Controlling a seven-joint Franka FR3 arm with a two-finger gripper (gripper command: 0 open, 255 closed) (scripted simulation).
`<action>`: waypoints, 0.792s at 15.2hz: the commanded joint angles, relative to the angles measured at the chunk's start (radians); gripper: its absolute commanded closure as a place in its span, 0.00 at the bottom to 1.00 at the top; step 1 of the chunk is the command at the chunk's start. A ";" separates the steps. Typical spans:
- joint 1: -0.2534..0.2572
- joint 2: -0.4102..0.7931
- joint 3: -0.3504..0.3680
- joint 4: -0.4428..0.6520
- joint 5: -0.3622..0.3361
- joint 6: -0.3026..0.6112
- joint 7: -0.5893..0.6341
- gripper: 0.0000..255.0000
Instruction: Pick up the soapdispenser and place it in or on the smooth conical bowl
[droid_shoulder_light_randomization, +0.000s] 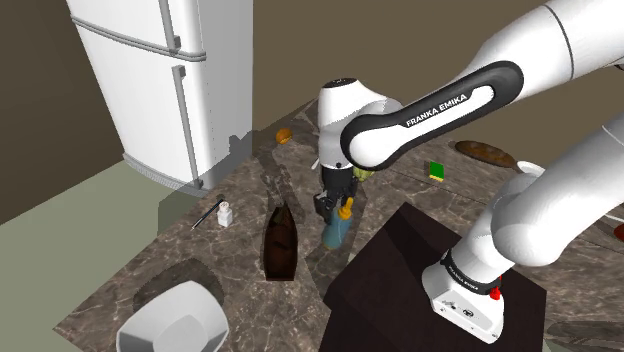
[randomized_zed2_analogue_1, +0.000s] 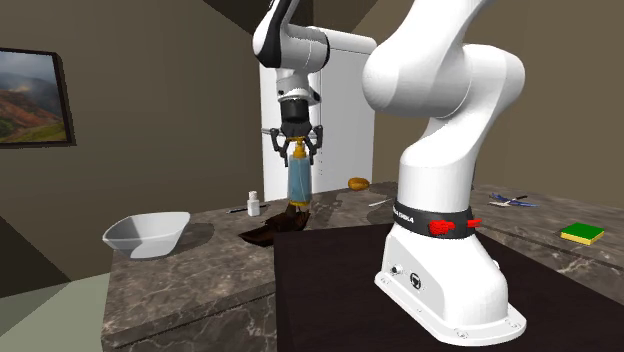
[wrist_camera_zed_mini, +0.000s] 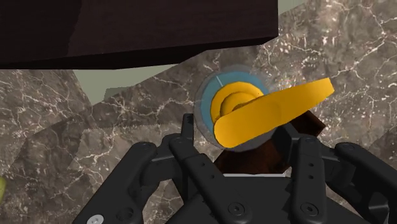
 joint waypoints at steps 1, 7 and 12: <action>0.011 0.032 0.020 0.046 -0.002 -0.012 0.037 1.00; 0.058 0.194 0.092 0.232 -0.040 -0.033 0.195 1.00; 0.111 0.346 0.129 0.413 -0.102 -0.068 0.326 1.00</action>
